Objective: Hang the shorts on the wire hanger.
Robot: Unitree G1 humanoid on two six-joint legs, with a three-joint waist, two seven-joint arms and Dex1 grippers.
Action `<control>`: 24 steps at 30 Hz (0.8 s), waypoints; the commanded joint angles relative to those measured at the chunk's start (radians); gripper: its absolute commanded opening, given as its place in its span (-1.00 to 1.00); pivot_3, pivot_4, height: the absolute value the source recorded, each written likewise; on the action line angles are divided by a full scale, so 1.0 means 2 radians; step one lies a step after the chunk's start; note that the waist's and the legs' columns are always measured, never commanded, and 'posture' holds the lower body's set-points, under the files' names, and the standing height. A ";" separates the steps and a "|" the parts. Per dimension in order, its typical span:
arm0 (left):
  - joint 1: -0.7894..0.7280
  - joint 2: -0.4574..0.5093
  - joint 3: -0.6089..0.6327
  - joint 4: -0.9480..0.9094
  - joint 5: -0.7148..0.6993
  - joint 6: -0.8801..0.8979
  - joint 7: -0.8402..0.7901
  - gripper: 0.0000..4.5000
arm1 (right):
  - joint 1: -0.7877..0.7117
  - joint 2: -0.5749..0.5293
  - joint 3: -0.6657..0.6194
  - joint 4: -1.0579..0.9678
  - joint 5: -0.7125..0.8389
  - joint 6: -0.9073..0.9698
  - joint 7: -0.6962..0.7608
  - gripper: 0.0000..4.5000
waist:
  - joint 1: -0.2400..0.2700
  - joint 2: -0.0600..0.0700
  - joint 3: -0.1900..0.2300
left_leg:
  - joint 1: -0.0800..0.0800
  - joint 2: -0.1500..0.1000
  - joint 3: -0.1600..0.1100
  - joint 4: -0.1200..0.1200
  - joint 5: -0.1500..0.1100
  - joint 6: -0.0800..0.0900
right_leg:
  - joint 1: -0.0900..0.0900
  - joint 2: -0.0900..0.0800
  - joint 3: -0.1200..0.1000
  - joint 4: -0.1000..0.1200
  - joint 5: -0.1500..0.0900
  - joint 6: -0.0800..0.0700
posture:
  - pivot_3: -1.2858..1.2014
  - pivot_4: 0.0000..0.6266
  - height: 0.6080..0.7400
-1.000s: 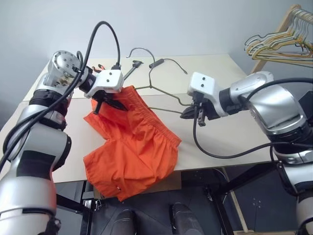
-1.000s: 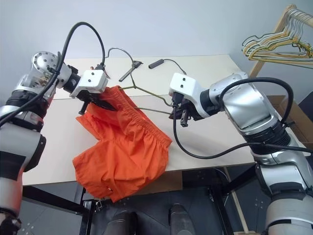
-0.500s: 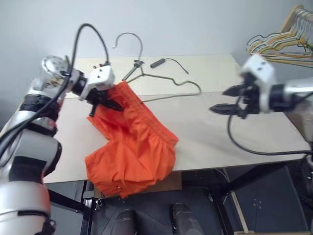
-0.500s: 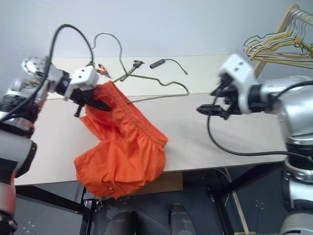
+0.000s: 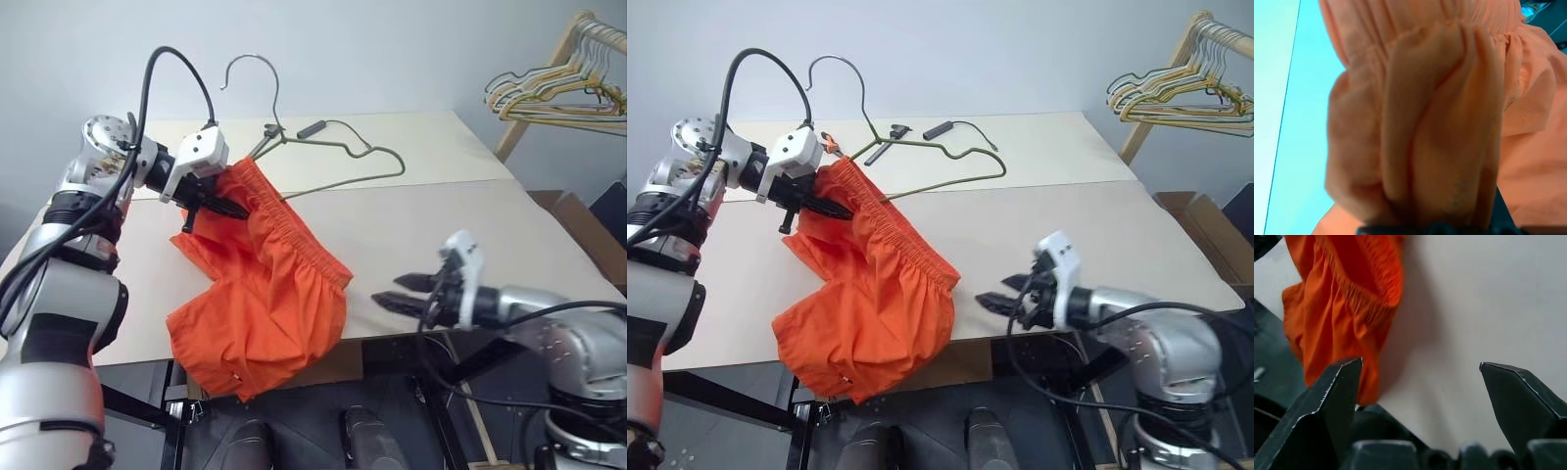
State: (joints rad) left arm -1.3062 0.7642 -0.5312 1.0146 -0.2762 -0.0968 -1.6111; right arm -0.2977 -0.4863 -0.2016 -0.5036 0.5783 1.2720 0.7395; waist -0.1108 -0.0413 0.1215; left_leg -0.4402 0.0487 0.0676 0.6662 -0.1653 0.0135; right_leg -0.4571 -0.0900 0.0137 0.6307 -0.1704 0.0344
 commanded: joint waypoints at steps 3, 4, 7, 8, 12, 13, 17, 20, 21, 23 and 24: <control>-0.005 0.008 0.014 -0.008 -0.004 0.005 -0.002 -0.97 | -0.005 0.043 0.048 0.008 0.007 -0.043 -0.030 0.98 | 0.000 0.000 0.000 | 0.000 0.000 0.000 0.000 0.000 0.000 | 0.000 0.000 0.000 -0.001 0.000 0.000 | -0.07 -0.67 1.00; -0.004 0.009 0.014 -0.008 -0.005 0.006 -0.002 -0.97 | -0.008 0.054 0.053 0.019 0.006 -0.049 -0.038 0.98 | 0.000 0.000 0.000 | 0.000 0.000 0.000 0.000 0.000 0.000 | 0.000 0.000 0.000 -0.001 0.000 0.000 | -0.06 -0.66 1.00; -0.003 0.009 0.014 -0.011 -0.006 0.009 -0.002 -0.97 | -0.017 0.084 0.063 0.061 0.004 -0.065 -0.058 0.98 | 0.001 0.000 0.000 | -0.001 0.000 0.000 0.000 0.000 0.000 | 0.000 0.000 0.000 -0.001 0.000 0.000 | -0.06 -0.64 1.00; -0.003 0.010 0.014 -0.012 -0.007 0.010 -0.002 -0.97 | -0.018 0.091 0.063 0.071 0.006 -0.068 -0.062 0.98 | 0.002 0.000 0.000 | -0.001 0.000 0.000 0.000 0.000 0.000 | 0.000 0.000 0.000 -0.001 0.000 0.000 | -0.06 -0.64 1.00; 0.002 0.012 0.014 -0.018 -0.009 0.011 -0.002 -0.97 | -0.019 0.099 0.089 0.072 0.026 -0.071 -0.049 0.98 | 0.005 0.000 0.000 | -0.001 0.000 0.000 0.000 0.000 0.000 | 0.000 0.000 0.000 -0.001 0.000 0.000 | -0.06 -0.64 1.00; 0.003 0.012 0.015 -0.019 -0.010 0.012 -0.002 -0.97 | -0.018 0.101 0.094 0.071 0.028 -0.072 -0.049 0.91 | 0.005 0.000 0.000 | -0.001 0.000 0.000 -0.001 0.000 0.000 | 0.000 0.000 0.000 -0.001 0.000 0.000 | -0.05 -0.66 1.00; 0.012 0.015 0.021 -0.029 -0.014 0.015 -0.002 -0.97 | -0.021 0.106 0.098 0.073 0.037 -0.083 -0.048 0.45 | 0.006 0.000 0.000 | -0.001 0.000 -0.001 -0.001 0.000 0.000 | 0.000 0.000 0.000 -0.001 0.000 0.000 | -0.05 -0.73 1.00; 0.025 0.022 0.026 -0.045 -0.020 0.019 -0.002 -0.97 | -0.033 0.102 0.087 0.084 0.043 -0.088 -0.047 -0.06 | 0.005 0.000 0.000 | -0.001 0.000 0.000 -0.001 0.000 0.000 | 0.000 0.000 0.000 -0.001 0.000 0.000 | -0.05 -0.77 1.00; 0.029 0.025 0.030 -0.051 -0.022 0.021 -0.002 -0.97 | -0.038 0.098 0.082 0.088 0.046 -0.088 -0.046 -0.17 | 0.005 0.000 0.000 | -0.001 0.000 0.000 -0.001 0.000 0.000 | 0.000 0.000 0.000 -0.001 0.000 0.000 | -0.05 -0.78 1.00; 0.039 0.032 0.035 -0.062 -0.024 0.024 -0.002 -0.97 | -0.045 0.088 0.075 0.095 0.050 -0.090 -0.044 -0.47 | 0.006 0.000 0.000 | -0.001 0.000 0.000 -0.001 0.000 0.000 | 0.000 0.000 -0.001 -0.001 0.000 0.000 | -0.04 -0.81 1.00; 0.044 0.036 0.037 -0.070 -0.027 0.026 -0.002 -0.97 | -0.049 0.081 0.072 0.098 0.050 -0.092 -0.041 -0.65 | 0.006 0.000 0.000 | -0.001 0.000 0.000 -0.001 0.000 0.000 | 0.000 0.000 -0.001 -0.001 0.000 0.000 | -0.04 -0.83 1.00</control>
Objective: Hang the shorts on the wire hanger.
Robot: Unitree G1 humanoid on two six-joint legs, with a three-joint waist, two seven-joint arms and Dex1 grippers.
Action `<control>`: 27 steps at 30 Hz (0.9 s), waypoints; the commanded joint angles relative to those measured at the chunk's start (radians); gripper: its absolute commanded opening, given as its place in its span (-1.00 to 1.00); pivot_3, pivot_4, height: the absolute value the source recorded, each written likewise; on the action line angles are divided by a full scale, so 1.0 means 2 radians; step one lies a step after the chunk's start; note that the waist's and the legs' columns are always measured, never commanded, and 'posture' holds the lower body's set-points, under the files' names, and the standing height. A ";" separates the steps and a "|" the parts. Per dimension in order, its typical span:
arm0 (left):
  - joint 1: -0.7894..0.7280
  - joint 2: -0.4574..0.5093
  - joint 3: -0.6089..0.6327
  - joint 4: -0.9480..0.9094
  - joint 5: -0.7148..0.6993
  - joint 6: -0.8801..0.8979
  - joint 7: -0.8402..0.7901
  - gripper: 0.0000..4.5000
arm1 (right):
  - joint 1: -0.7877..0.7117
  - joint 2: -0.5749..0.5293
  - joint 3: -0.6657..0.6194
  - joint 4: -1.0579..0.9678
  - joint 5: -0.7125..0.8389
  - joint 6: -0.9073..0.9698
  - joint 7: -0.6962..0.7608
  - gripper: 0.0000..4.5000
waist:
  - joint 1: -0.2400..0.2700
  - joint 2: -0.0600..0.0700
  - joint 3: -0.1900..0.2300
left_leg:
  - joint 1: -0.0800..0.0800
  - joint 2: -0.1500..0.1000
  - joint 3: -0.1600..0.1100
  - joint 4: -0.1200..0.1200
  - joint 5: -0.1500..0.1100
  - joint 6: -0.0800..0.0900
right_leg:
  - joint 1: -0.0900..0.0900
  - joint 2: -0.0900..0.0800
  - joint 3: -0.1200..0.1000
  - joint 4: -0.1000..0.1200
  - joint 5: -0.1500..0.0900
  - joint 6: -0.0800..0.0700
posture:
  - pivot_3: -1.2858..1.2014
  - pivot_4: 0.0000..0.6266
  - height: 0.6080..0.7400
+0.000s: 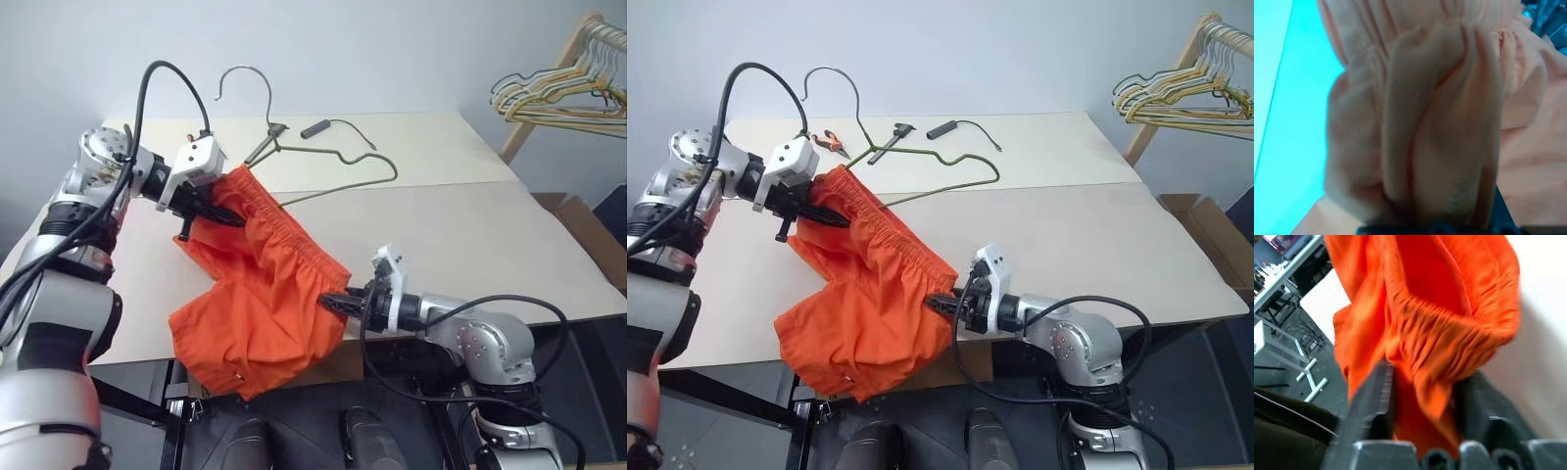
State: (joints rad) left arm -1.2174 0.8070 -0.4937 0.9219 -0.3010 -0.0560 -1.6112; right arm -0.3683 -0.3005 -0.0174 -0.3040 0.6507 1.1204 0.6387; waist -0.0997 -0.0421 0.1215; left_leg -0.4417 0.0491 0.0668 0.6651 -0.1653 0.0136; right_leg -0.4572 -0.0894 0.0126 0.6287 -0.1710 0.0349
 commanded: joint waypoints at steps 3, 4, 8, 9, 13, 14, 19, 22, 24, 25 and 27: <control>0.017 0.033 0.023 -0.051 -0.025 0.014 -0.002 -0.97 | -0.026 -0.040 -0.029 0.008 0.013 -0.022 0.021 -0.97 | 0.001 0.000 0.000 | 0.000 0.000 0.000 0.000 0.000 0.000 | 0.000 0.000 0.000 0.000 0.000 0.000 | -0.03 -0.88 1.00; 0.024 0.041 0.024 -0.063 -0.030 0.018 -0.002 -0.97 | -0.032 -0.050 -0.033 0.012 0.012 -0.023 0.024 -0.97 | 0.001 0.000 0.000 | 0.000 0.000 0.000 0.000 0.000 0.000 | 0.000 0.000 0.000 0.000 0.000 0.000 | -0.03 -0.90 1.00; 0.067 0.095 0.025 -0.133 -0.068 0.038 -0.002 -0.97 | -0.076 -0.100 -0.045 0.046 0.003 -0.017 0.032 -0.97 | -0.002 0.000 -0.001 | 0.000 0.000 0.000 0.000 0.000 0.000 | 0.000 0.000 0.000 0.000 0.000 0.000 | -0.02 -0.97 1.00; 0.080 0.109 0.025 -0.153 -0.080 0.044 -0.002 -0.97 | -0.088 -0.113 -0.046 0.054 0.003 -0.016 0.036 -0.97 | -0.003 0.000 -0.001 | 0.000 0.000 0.000 0.000 0.000 0.000 | 0.000 0.000 0.000 0.000 0.000 0.000 | -0.02 -0.99 1.00; 0.123 0.147 0.028 -0.214 -0.113 0.062 -0.002 -0.97 | -0.134 -0.171 -0.029 0.079 -0.012 -0.034 0.074 -0.97 | 0.000 0.000 -0.002 | 0.000 0.000 0.000 0.000 0.000 0.000 | 0.000 0.000 0.000 0.000 0.000 0.000 | -0.01 -1.00 1.00; 0.129 0.149 0.030 -0.221 -0.114 0.063 -0.002 -0.97 | -0.144 -0.182 -0.023 0.087 -0.016 -0.039 0.082 -0.97 | 0.001 0.000 -0.002 | 0.000 0.000 0.000 0.000 0.000 0.000 | 0.000 0.000 0.000 -0.001 0.000 0.000 | -0.01 -1.00 1.00; 0.145 0.144 0.046 -0.233 -0.113 0.075 -0.002 -0.97 | -0.186 -0.218 0.019 0.135 -0.048 -0.079 0.124 -0.97 | 0.002 -0.002 -0.004 | 0.000 0.000 0.001 0.000 0.000 0.000 | 0.000 -0.001 -0.001 -0.001 0.000 0.000 | -0.01 -1.00 1.00; 0.151 0.138 0.055 -0.230 -0.096 0.077 -0.002 -0.97 | -0.207 -0.231 0.036 0.167 -0.066 -0.103 0.145 -0.97 | 0.001 -0.002 -0.004 | 0.000 0.000 0.001 0.000 0.000 0.000 | 0.000 -0.001 -0.001 -0.001 0.000 0.000 | -0.01 -1.00 1.00; 0.152 0.132 0.064 -0.224 -0.080 0.086 -0.002 -0.97 | -0.216 -0.236 0.042 0.180 -0.074 -0.115 0.155 -0.97 | 0.001 -0.002 -0.004 | 0.000 0.000 0.001 0.000 0.000 0.000 | 0.000 -0.001 -0.001 -0.001 0.000 0.000 | -0.01 -1.00 1.00; 0.153 0.128 0.070 -0.221 -0.071 0.088 -0.001 -0.97 | -0.220 -0.239 0.044 0.185 -0.076 -0.119 0.160 -0.97 | 0.001 -0.002 -0.004 | 0.000 0.000 0.001 0.000 0.000 0.000 | 0.000 -0.001 -0.001 -0.001 0.000 0.000 | -0.02 -1.00 1.00; 0.161 0.125 0.078 -0.220 -0.059 0.085 -0.001 -0.97 | -0.228 -0.247 0.045 0.192 -0.082 -0.127 0.171 -0.97 | 0.001 -0.002 -0.004 | 0.000 0.000 0.001 0.000 0.000 0.000 | 0.000 0.000 -0.001 -0.001 0.001 0.002 | -0.02 -1.00 1.00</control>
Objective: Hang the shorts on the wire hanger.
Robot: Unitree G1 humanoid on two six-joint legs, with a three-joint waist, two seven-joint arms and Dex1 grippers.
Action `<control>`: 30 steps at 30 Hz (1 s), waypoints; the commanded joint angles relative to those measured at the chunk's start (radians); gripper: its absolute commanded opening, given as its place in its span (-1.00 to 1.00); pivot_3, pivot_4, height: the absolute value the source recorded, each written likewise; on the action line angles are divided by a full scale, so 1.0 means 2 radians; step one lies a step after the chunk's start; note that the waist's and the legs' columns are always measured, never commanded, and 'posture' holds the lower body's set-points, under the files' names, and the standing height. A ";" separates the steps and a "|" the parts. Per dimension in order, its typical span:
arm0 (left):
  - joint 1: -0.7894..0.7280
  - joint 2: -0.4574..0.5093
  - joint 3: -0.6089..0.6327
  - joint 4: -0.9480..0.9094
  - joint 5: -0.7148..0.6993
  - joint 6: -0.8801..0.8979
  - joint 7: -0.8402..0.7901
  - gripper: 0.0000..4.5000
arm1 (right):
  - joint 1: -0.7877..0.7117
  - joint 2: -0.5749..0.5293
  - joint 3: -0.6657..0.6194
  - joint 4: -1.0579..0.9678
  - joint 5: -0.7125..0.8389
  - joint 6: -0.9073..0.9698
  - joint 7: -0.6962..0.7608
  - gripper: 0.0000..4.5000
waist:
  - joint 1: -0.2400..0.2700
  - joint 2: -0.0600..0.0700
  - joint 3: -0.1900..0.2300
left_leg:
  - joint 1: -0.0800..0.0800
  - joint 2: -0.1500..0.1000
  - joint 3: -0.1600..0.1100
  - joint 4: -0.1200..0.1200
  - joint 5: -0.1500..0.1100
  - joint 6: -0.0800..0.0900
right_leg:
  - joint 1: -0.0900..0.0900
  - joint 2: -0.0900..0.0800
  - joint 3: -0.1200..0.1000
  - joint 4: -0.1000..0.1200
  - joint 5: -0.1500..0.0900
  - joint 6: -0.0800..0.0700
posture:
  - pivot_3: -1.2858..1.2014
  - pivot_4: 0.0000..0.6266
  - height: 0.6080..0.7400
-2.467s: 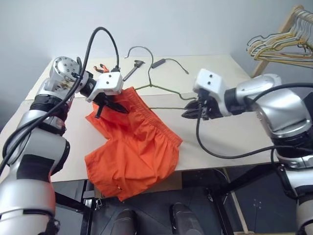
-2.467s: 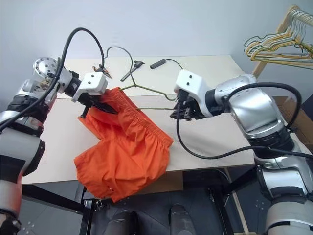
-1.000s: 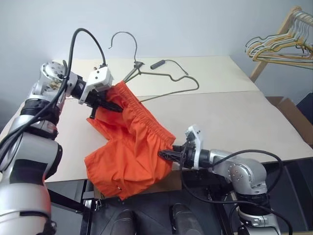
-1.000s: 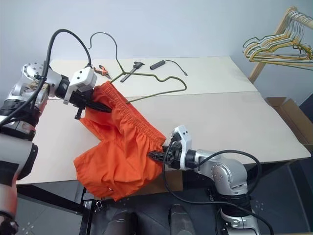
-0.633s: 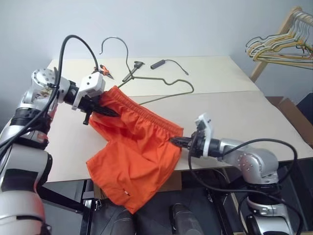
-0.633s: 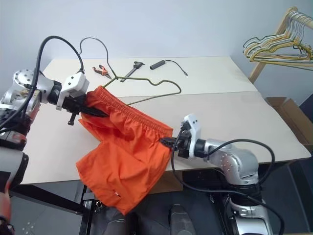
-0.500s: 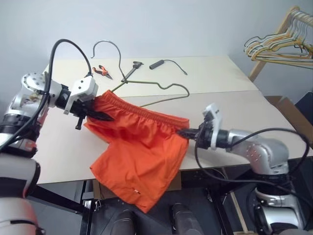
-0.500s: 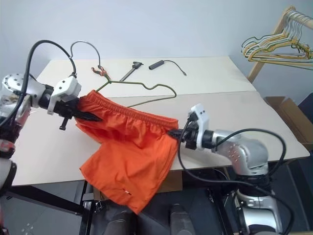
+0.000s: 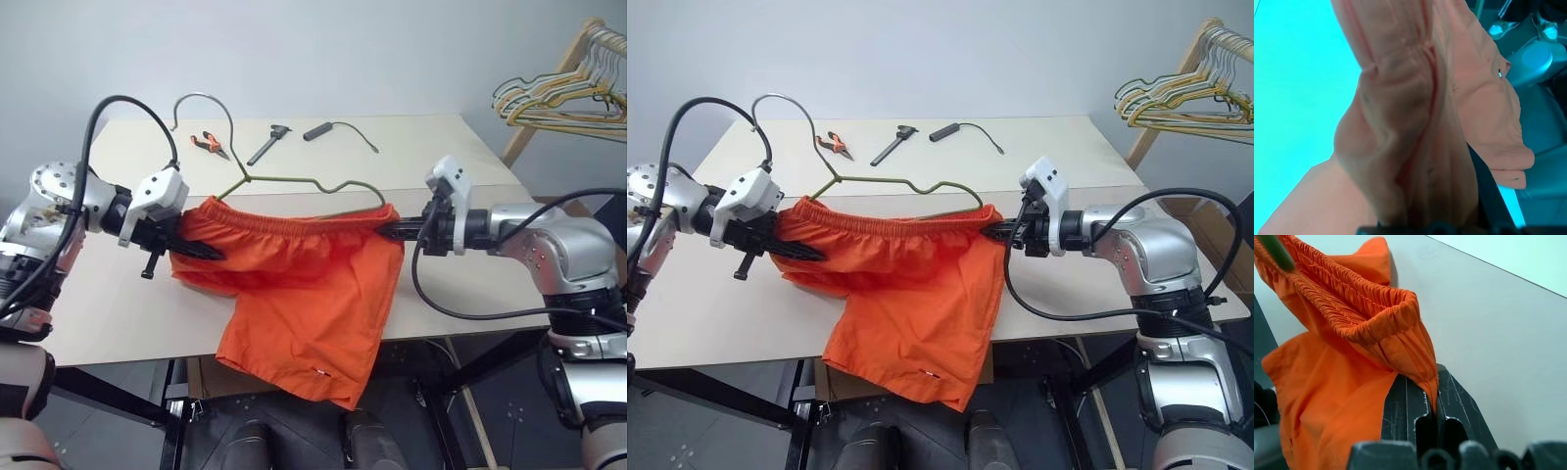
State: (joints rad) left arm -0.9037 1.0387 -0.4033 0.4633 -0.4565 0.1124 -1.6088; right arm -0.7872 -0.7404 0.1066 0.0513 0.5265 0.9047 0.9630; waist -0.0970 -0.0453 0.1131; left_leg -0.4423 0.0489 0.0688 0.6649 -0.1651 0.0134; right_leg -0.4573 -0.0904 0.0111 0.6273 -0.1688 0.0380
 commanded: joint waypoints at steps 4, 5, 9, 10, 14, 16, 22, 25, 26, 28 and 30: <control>0.023 0.012 0.035 0.001 0.035 0.007 -0.003 -0.97 | -0.037 -0.042 -0.021 0.039 -0.034 -0.036 0.018 -0.97 | -0.001 0.000 0.000 | 0.000 0.000 0.000 0.000 0.000 0.000 | 0.000 0.000 0.000 0.000 0.001 0.002 | -0.02 -1.00 1.00; 0.025 0.011 0.038 0.004 0.042 0.008 -0.003 -0.97 | -0.039 -0.045 -0.021 0.041 -0.036 -0.039 0.020 -0.97 | -0.001 0.000 0.000 | 0.000 0.000 0.000 0.000 0.000 0.000 | 0.000 0.000 0.000 0.000 0.001 0.002 | -0.03 -1.00 1.00; 0.040 0.010 0.038 0.013 0.069 0.003 -0.003 -0.97 | -0.044 -0.053 -0.025 0.038 -0.038 -0.042 0.029 -0.97 | -0.001 0.000 -0.001 | 0.000 0.000 0.000 0.000 0.000 0.000 | 0.000 0.000 0.000 0.000 0.001 0.002 | -0.03 -1.00 1.00; 0.043 0.010 0.036 0.012 0.071 0.003 -0.003 -0.97 | -0.045 -0.054 -0.025 0.038 -0.039 -0.044 0.029 -0.97 | -0.001 0.001 -0.001 | 0.000 0.000 0.000 0.000 0.000 0.000 | 0.000 0.000 0.000 0.000 0.001 0.002 | -0.04 -1.00 1.00; 0.047 0.007 0.033 0.018 0.102 -0.015 -0.002 -0.97 | -0.043 -0.057 -0.024 0.039 -0.044 -0.050 0.033 -0.97 | -0.002 0.001 -0.002 | 0.000 0.000 0.000 0.000 0.000 0.000 | 0.000 0.000 0.000 0.000 0.001 0.002 | -0.04 -1.00 1.00; 0.043 -0.001 0.033 0.034 0.125 -0.029 0.003 -0.97 | -0.040 -0.061 -0.028 0.028 -0.041 -0.050 0.035 -0.97 | -0.002 0.001 -0.003 | 0.000 0.000 0.001 0.000 0.000 0.000 | 0.000 0.000 0.000 0.000 0.001 0.002 | -0.05 -1.00 1.00; 0.011 -0.048 0.019 0.066 0.181 -0.043 0.023 -0.97 | -0.056 -0.040 -0.009 -0.042 -0.023 -0.034 0.042 -0.97 | -0.002 0.002 -0.004 | 0.000 0.000 0.001 0.000 0.000 0.000 | 0.000 0.000 0.000 0.000 0.001 0.002 | -0.07 -1.00 1.00; -0.017 -0.084 0.016 0.097 0.205 -0.051 0.034 -0.97 | -0.064 -0.022 0.023 -0.072 -0.034 -0.026 0.034 -0.97 | -0.004 0.002 -0.008 | 0.000 0.000 0.001 0.000 0.000 0.000 | 0.000 0.000 0.000 0.000 0.001 0.002 | -0.07 -1.00 1.00; -0.025 -0.092 0.017 0.106 0.211 -0.053 0.037 -0.97 | -0.064 -0.019 0.029 -0.080 -0.036 -0.026 0.034 -0.97 | -0.005 0.002 -0.009 | 0.000 0.000 0.001 0.000 0.000 0.000 | 0.000 0.000 0.000 0.000 0.001 0.002 | -0.07 -1.00 1.00; -0.045 -0.114 0.020 0.130 0.222 -0.056 0.045 -0.97 | -0.066 -0.009 0.045 -0.095 -0.040 -0.012 0.027 -0.97 | -0.007 0.002 -0.010 | 0.000 0.000 0.001 0.000 0.000 0.000 | 0.000 0.000 0.000 0.000 0.001 0.002 | -0.08 -1.00 1.00; -0.060 -0.130 0.025 0.152 0.229 -0.065 0.044 -0.97 | -0.066 -0.002 0.062 -0.101 -0.052 -0.003 0.018 -0.87 | -0.010 0.002 -0.010 | 0.000 0.000 0.001 0.000 0.000 0.000 | 0.000 0.000 0.000 0.000 0.001 0.002 | -0.08 -1.00 1.00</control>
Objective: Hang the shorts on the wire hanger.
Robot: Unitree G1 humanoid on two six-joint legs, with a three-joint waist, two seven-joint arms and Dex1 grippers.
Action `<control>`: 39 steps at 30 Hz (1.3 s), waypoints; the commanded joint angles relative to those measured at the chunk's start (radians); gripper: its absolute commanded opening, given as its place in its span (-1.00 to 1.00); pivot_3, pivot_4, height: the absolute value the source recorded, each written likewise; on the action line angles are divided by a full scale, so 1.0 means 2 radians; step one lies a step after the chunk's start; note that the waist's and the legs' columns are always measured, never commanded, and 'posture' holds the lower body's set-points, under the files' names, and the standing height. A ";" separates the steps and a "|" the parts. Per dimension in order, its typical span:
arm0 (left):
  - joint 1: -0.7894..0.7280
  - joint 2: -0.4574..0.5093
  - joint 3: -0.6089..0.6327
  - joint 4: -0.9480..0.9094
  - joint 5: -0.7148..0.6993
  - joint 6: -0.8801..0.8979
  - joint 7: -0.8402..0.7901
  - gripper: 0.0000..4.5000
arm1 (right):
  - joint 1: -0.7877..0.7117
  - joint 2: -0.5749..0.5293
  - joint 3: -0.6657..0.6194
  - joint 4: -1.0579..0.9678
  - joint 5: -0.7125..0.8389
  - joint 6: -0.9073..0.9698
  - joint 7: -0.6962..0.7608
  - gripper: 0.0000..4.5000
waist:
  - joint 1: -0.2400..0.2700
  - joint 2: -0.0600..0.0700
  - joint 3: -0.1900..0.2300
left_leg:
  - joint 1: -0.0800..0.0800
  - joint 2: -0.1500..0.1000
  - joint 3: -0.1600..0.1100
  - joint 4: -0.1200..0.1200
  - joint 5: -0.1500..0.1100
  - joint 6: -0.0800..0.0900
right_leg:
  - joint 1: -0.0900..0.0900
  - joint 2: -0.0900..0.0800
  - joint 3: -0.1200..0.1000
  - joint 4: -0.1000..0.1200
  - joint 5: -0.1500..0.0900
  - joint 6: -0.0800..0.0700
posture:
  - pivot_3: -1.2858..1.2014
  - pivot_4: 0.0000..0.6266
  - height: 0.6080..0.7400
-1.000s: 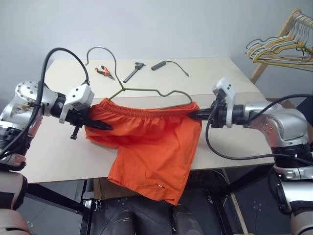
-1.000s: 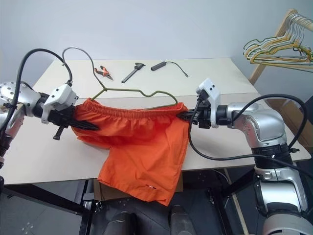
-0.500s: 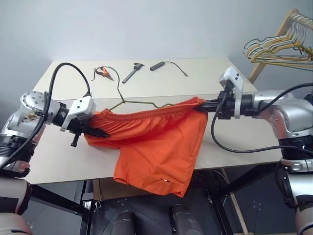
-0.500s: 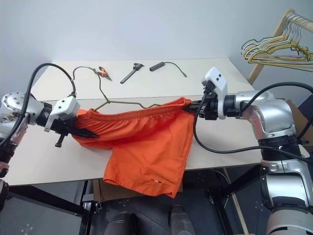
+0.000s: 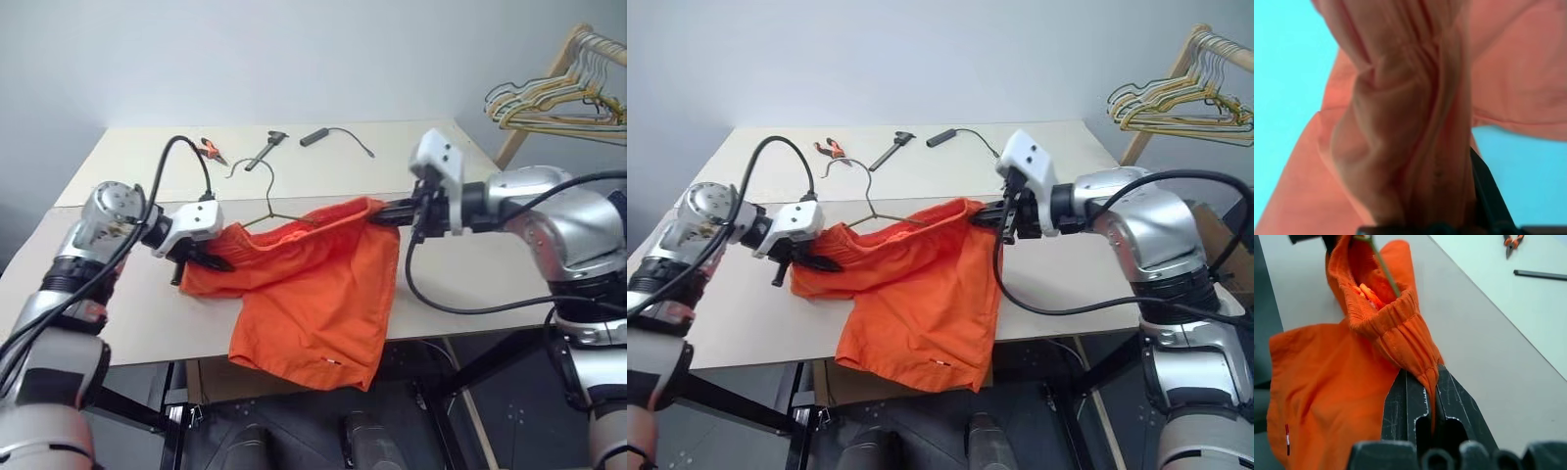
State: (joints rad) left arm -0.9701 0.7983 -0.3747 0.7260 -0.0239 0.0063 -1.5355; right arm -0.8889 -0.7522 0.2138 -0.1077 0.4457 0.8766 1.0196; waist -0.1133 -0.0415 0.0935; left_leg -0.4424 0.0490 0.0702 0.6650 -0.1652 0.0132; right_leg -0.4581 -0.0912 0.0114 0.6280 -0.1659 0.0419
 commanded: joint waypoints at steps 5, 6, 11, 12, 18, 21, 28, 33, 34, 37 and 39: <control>-0.037 -0.026 0.021 0.047 0.024 -0.022 0.009 -0.97 | 0.000 -0.003 0.024 -0.044 -0.035 0.015 -0.024 -0.20 | -0.009 0.000 -0.001 | 0.000 0.000 0.000 0.000 0.000 0.000 | 0.000 0.000 0.000 0.000 0.000 0.000 | -0.10 -0.97 1.00; -0.038 -0.028 0.022 0.051 0.026 -0.025 0.009 -0.97 | 0.003 -0.004 0.027 -0.050 -0.039 0.017 -0.027 -0.05 | -0.010 0.000 0.000 | 0.000 0.000 0.000 0.000 0.000 0.000 | 0.000 0.000 0.000 0.000 0.000 0.000 | -0.10 -0.97 1.00; -0.045 -0.039 0.031 0.064 0.030 -0.032 0.015 -0.97 | 0.019 -0.004 0.039 -0.074 -0.075 0.005 -0.060 0.72 | -0.018 0.000 -0.001 | 0.000 0.000 0.000 0.000 0.000 0.000 | 0.000 0.000 0.000 0.000 0.000 0.000 | -0.11 -0.96 1.00; -0.047 -0.041 0.033 0.065 0.030 -0.032 0.016 -0.97 | 0.024 -0.006 0.039 -0.083 -0.076 0.003 -0.058 0.89 | -0.018 0.000 -0.001 | 0.000 0.000 0.000 0.000 0.000 0.000 | 0.000 0.000 0.000 0.000 0.000 0.000 | -0.11 -0.97 1.00; -0.048 -0.043 0.038 0.067 0.036 -0.042 0.018 -0.97 | 0.037 -0.027 0.018 -0.093 -0.071 -0.008 -0.034 0.99 | -0.021 0.000 -0.001 | 0.000 0.000 0.000 0.000 -0.002 -0.003 | 0.000 0.000 0.000 0.000 0.000 0.000 | -0.10 -0.97 1.00; -0.043 -0.041 0.039 0.062 0.037 -0.047 0.014 -0.97 | 0.025 -0.028 0.016 -0.065 -0.082 -0.017 -0.035 0.99 | -0.023 0.000 -0.001 | 0.000 0.000 0.000 0.000 -0.002 -0.003 | 0.000 0.000 0.000 0.000 0.000 0.000 | -0.10 -0.97 1.00; -0.038 -0.038 0.040 0.052 0.039 -0.047 0.007 -0.97 | -0.021 -0.028 -0.025 -0.018 -0.052 -0.057 0.012 0.99 | -0.026 0.000 -0.001 | 0.000 0.000 0.000 0.000 -0.002 -0.003 | 0.000 0.000 0.000 0.000 0.000 0.000 | -0.08 -0.97 1.00; -0.038 -0.035 0.042 0.052 0.039 -0.047 0.005 -0.97 | -0.058 -0.008 -0.050 0.008 -0.019 -0.067 0.046 0.99 | -0.027 0.000 -0.001 | 0.000 0.000 0.000 0.000 -0.001 -0.001 | 0.000 0.000 0.000 0.000 0.000 0.000 | -0.08 -0.97 1.00; -0.038 -0.034 0.042 0.050 0.039 -0.047 0.004 -0.97 | -0.066 0.001 -0.040 0.014 -0.025 -0.069 0.043 0.99 | -0.028 0.000 -0.001 | 0.000 0.000 0.000 0.000 -0.001 -0.001 | 0.000 0.000 0.000 0.000 0.000 0.000 | -0.08 -0.97 1.00; -0.038 -0.032 0.042 0.049 0.038 -0.046 0.001 -0.97 | -0.085 0.024 -0.004 0.034 -0.055 -0.084 0.042 0.99 | -0.030 0.000 -0.001 | 0.000 0.000 0.000 0.000 -0.001 -0.002 | 0.000 0.000 0.000 0.001 0.000 0.000 | -0.08 -0.97 1.00; -0.039 -0.032 0.042 0.049 0.039 -0.046 -0.001 -0.97 | -0.103 0.048 0.018 0.059 -0.070 -0.088 0.041 0.99 | -0.032 0.000 -0.001 | 0.000 0.000 0.000 0.000 -0.002 -0.003 | 0.000 0.000 0.000 0.001 0.000 0.000 | -0.08 -0.96 1.00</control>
State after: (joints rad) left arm -1.0222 0.7221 -0.3256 0.8447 0.0595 -0.0831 -1.5342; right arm -1.0470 -0.6750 0.2357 -0.0122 0.3315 0.7282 1.1049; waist -0.1774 -0.0416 0.0922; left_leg -0.4416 0.0489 0.0694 0.6651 -0.1693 0.0065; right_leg -0.4585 -0.0914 0.0118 0.6304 -0.1653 0.0422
